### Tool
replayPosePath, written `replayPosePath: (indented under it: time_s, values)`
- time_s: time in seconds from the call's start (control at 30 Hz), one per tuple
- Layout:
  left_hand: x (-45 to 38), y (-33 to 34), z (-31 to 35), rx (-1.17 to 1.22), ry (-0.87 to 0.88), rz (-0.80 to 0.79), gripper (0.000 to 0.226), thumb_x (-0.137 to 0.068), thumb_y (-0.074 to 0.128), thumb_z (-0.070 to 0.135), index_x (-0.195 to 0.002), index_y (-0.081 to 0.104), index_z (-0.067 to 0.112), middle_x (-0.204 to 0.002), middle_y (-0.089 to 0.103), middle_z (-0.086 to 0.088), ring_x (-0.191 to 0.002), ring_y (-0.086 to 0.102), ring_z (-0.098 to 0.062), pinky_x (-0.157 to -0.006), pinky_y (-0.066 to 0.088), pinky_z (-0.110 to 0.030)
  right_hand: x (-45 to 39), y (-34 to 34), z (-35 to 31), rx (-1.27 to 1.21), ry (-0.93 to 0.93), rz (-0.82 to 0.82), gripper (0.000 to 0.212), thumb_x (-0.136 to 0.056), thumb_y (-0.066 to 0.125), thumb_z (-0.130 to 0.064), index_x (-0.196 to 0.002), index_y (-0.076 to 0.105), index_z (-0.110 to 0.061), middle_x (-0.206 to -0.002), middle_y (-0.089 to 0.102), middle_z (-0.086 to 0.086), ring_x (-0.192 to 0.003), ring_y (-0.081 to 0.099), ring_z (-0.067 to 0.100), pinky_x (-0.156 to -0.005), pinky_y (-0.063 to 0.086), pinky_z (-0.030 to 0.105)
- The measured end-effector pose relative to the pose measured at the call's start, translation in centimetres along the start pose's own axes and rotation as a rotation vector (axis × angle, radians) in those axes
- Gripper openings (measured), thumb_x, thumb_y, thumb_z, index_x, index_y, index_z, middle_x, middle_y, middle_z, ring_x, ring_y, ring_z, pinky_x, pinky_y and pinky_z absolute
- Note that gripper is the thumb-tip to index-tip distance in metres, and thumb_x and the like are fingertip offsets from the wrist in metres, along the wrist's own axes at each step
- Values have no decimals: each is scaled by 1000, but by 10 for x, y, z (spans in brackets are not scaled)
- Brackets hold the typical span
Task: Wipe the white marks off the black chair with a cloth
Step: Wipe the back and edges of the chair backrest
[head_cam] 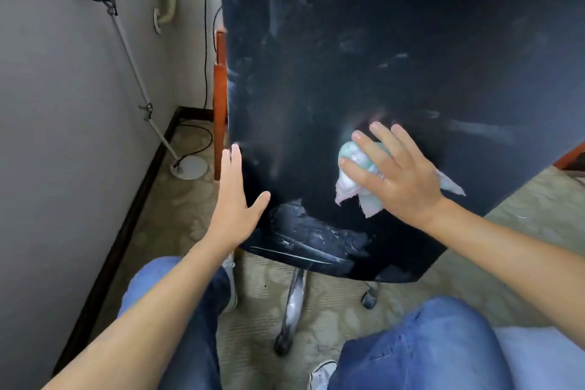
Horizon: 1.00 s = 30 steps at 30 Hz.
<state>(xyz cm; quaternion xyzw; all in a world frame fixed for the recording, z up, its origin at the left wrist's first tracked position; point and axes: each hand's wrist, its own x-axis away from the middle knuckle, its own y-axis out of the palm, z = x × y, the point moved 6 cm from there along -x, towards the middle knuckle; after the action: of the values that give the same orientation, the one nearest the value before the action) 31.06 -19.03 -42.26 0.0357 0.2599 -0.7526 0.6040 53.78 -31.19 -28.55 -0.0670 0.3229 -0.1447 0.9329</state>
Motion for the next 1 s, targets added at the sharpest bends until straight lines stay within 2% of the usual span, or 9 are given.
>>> replayPosePath:
  time_s: [0.2, 0.3, 0.4, 0.5, 0.57, 0.67, 0.73, 0.87, 1.0]
  values:
    - [12, 2, -18, -219, 44, 7, 87, -106, 57, 25, -167, -5, 31, -172, -22, 13, -158, -10, -1, -97, 17, 11, -43, 42, -82, -238, -75, -230, 41, -93, 58, -17, -133, 68, -14, -148, 54, 20, -140, 49, 40, -118, 36, 56]
    - [36, 14, -45, -7, -31, -43, 69, -107, 55, 18, -166, 21, 29, -173, 20, 7, -156, 24, -2, -122, 32, -20, -53, 74, -137, -293, -201, -403, 50, -93, 47, -19, -141, 59, -8, -155, 45, 23, -147, 39, 42, -123, 26, 56]
    - [44, 34, -48, 556, -320, -88, 64, -101, 53, -2, -155, 41, 32, -135, 68, -4, -122, 67, -20, -103, 56, -53, -53, 98, -176, -312, -275, -615, 62, -96, 41, -24, -154, 40, -4, -161, 34, 25, -151, 28, 43, -126, 18, 55]
    - [34, 45, -51, 959, -506, -100, 71, -97, 53, -5, -154, 41, 35, -131, 72, -8, -124, 68, -28, -101, 56, -56, -41, 103, -187, -397, -282, -825, 88, -88, 48, -23, -162, 5, 1, -170, 4, 22, -158, -2, 37, -128, 7, 51]
    - [30, 51, -54, 1050, -521, -129, 72, -92, 61, 5, -152, 42, 40, -140, 67, -5, -128, 65, -27, -106, 53, -54, -30, 99, -181, -547, -254, -988, 97, -84, 57, -13, -163, 2, -3, -171, -3, 15, -159, -10, 26, -129, 2, 41]
    - [28, 56, -58, 697, -456, -95, 87, -86, 80, 31, -155, 31, 50, -152, 45, 5, -131, 46, 14, -111, 46, -21, -30, 80, -155, -581, -210, -948, 77, -83, 55, -5, -157, 33, -3, -168, 22, 17, -158, 14, 30, -129, 11, 42]
    - [24, 64, -57, 414, -359, -49, 94, -90, 81, 30, -161, 21, 44, -147, 33, 3, -119, 34, 27, -97, 33, 2, -35, 66, -128, -521, -174, -807, 53, -86, 40, -4, -134, 62, -2, -158, 42, 22, -151, 32, 39, -127, 19, 52]
    - [18, 71, -83, 447, -495, 148, 92, -89, 82, 19, -160, 24, 23, -149, 42, 2, -135, 46, -13, -115, 38, -28, -44, 41, -79, -396, -52, -666, 47, -82, 43, -2, -123, 67, 3, -153, 47, 26, -146, 39, 44, -124, 23, 56]
    - [5, 63, -101, 487, -563, 293, 53, -88, 83, 19, -134, 57, 13, -119, 67, 0, -108, 65, -15, -99, 55, -34, -30, 17, -67, -356, -3, -657, 51, -82, 49, -5, -130, 65, 1, -150, 50, 24, -145, 40, 45, -122, 23, 60]
